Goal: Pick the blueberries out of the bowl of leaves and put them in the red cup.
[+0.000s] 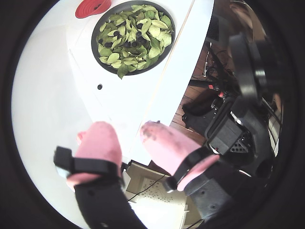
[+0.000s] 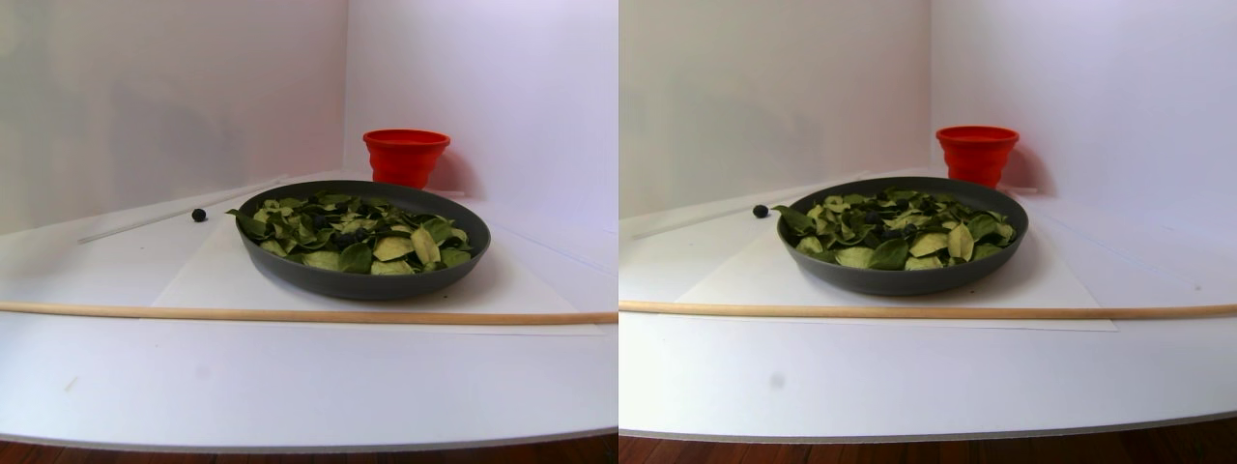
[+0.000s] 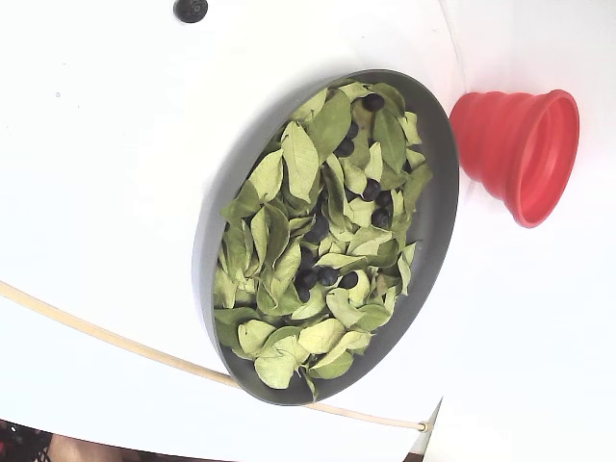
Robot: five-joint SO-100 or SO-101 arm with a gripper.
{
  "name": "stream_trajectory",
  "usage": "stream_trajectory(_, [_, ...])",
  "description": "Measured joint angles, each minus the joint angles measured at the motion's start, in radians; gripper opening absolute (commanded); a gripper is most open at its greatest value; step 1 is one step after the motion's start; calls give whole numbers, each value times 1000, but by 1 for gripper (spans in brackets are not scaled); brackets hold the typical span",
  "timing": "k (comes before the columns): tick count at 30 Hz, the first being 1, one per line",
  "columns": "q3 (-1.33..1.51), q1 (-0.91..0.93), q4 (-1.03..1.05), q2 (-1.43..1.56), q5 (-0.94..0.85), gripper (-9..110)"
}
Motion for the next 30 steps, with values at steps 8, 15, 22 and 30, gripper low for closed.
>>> stream_trajectory(8, [3,-64,0,0,2,11])
stream_trajectory(15, [3,-64,0,0,2,11])
stream_trajectory(22, [3,-64,0,0,2,11])
stream_trajectory(30, [3,-64,0,0,2,11])
